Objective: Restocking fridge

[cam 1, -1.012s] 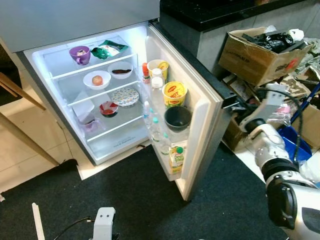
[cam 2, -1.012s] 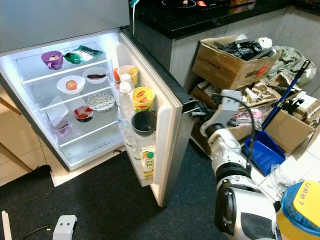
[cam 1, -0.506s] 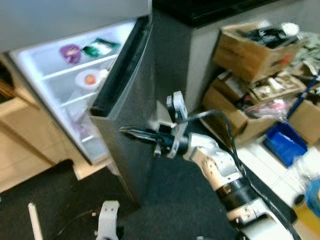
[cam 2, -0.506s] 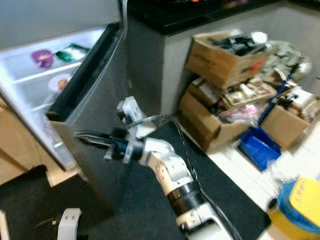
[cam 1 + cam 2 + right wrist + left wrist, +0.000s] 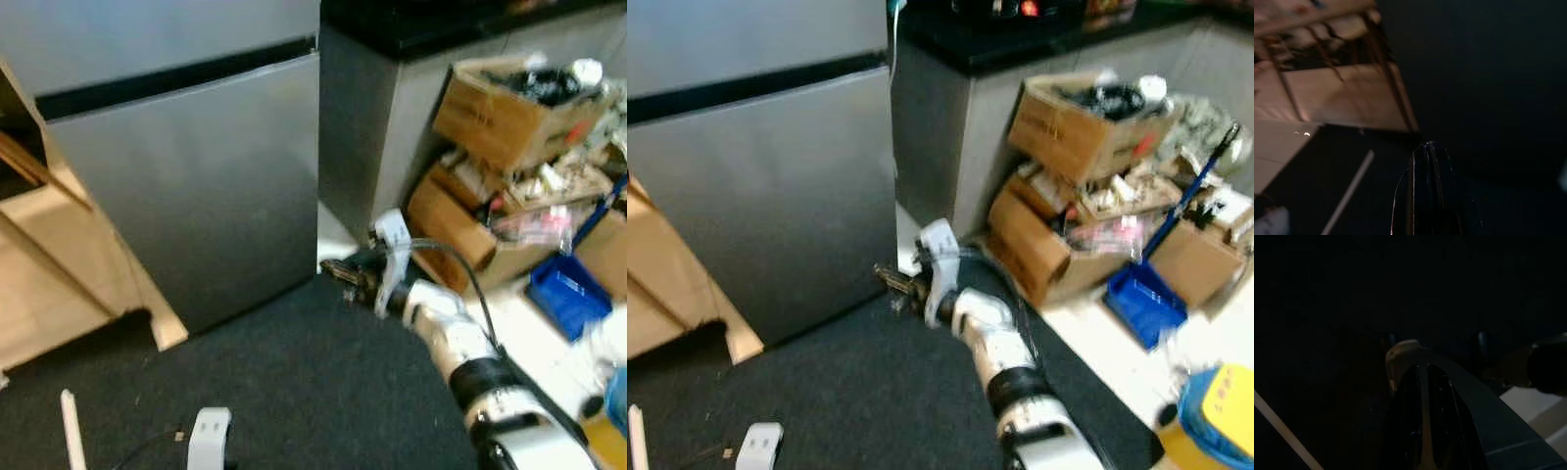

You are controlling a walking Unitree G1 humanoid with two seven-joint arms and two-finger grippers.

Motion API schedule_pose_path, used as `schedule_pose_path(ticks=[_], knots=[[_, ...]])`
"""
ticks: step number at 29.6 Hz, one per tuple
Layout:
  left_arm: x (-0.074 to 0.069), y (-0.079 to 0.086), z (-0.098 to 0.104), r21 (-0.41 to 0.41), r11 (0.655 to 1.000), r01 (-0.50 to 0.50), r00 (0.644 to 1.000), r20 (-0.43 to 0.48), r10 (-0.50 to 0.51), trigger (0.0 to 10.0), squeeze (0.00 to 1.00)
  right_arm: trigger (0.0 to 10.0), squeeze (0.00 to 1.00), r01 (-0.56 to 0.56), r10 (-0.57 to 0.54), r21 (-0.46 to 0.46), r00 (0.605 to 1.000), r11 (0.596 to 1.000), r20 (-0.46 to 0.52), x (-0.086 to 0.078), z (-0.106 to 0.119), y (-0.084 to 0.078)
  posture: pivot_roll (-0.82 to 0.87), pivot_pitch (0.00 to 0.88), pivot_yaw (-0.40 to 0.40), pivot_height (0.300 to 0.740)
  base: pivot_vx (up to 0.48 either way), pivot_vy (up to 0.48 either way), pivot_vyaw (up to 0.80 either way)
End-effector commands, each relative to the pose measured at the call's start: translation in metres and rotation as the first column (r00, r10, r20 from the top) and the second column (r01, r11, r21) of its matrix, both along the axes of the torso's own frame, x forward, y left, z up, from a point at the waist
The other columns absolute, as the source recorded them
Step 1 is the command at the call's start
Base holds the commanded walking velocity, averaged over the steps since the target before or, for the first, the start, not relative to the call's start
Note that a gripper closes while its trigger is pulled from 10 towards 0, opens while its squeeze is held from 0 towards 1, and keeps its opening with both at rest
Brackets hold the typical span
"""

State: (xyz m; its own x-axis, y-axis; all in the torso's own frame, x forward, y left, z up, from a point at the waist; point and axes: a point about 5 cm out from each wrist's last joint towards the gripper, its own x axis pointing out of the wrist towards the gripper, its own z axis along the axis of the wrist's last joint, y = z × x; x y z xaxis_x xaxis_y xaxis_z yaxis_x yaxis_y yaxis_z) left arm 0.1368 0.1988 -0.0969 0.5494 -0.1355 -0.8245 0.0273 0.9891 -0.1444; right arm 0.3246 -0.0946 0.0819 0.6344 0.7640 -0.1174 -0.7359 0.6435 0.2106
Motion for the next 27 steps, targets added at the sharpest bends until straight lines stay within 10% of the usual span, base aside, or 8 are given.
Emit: schedule_pose_path(ticks=[1, 19, 21, 27], knots=[[-0.009, 0.001, -0.003, 0.003, 1.0, 0.007, 0.999, -0.032, -0.007, 10.0, 0.0, 10.0, 0.0, 0.069, -0.073, -0.032, 0.987, 0.997, -0.144, -0.015, -0.031, -0.015, -0.03, 0.039, -0.008, 0.74, 0.0, 0.0, 0.0], [-0.009, 0.003, -0.003, 0.012, 1.0, 0.008, 0.999, -0.033, -0.007, 10.0, 0.0, 10.0, 0.0, 0.303, -0.399, -0.291, 0.84, 0.907, -0.367, -0.068, -0.111, -0.071, -0.03, 0.04, -0.006, 0.74, 0.0, 0.0, 0.0], [-0.007, 0.004, -0.002, 0.035, 0.999, 0.013, 1.0, -0.029, -0.012, 10.0, 0.0, 10.0, 0.0, 0.358, -0.586, -0.496, 0.676, 0.791, -0.447, -0.119, -0.147, -0.107, -0.02, 0.036, -0.004, 0.74, 0.0, 0.0, 0.77], [-0.002, 0.007, 0.0, 0.058, 0.998, 0.026, 0.999, -0.02, -0.024, 10.0, 0.0, 10.0, 0.0, 0.381, -0.687, -0.59, 0.552, 0.712, -0.472, -0.154, -0.163, -0.129, -0.01, 0.034, 0.001, 0.74, 0.0, 0.0, 0.77]])
